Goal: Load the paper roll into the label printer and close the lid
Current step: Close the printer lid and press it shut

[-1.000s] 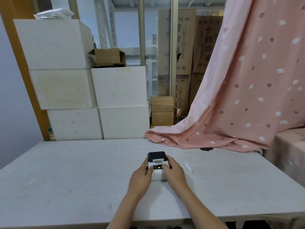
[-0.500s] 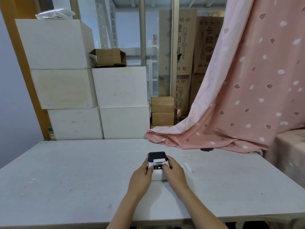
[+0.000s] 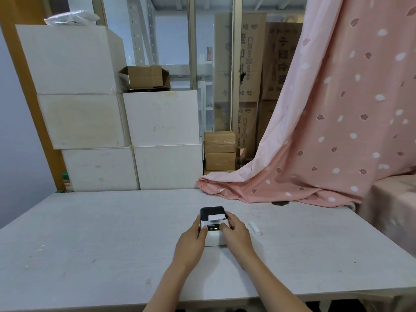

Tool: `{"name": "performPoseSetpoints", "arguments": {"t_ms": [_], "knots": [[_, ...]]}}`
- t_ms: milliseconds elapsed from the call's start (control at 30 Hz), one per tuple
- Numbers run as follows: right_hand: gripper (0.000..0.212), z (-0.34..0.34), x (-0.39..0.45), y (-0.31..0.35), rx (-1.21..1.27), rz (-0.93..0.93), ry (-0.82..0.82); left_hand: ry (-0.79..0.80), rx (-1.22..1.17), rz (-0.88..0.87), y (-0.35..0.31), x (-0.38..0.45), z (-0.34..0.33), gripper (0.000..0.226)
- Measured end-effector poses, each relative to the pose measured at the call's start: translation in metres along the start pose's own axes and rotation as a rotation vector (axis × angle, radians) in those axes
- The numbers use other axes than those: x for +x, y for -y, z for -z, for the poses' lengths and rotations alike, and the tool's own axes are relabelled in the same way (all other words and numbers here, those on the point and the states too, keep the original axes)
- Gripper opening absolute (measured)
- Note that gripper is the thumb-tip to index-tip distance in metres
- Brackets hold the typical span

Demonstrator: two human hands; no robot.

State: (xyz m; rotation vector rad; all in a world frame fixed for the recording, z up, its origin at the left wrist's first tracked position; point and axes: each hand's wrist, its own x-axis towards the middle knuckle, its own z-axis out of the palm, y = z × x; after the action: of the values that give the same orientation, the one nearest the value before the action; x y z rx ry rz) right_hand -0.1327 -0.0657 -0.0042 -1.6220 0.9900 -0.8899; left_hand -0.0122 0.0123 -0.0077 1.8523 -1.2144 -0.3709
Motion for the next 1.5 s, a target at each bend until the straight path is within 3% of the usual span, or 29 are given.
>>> {"name": "performPoseSetpoints", "arguments": {"t_ms": [367,700,1500], "knots": [[0.032,0.0,0.005,-0.006,-0.005,0.056,0.015,-0.018,0.032,-0.002,0.007,0.005,-0.004,0.048],[0.051,-0.003,0.01,-0.018,-0.023,0.073,0.009,-0.03,0.087,-0.043,0.011,0.005,-0.008,0.048],[0.038,-0.005,0.005,-0.012,-0.081,0.046,-0.012,-0.065,0.069,-0.068,0.013,0.004,-0.013,0.046]]}}
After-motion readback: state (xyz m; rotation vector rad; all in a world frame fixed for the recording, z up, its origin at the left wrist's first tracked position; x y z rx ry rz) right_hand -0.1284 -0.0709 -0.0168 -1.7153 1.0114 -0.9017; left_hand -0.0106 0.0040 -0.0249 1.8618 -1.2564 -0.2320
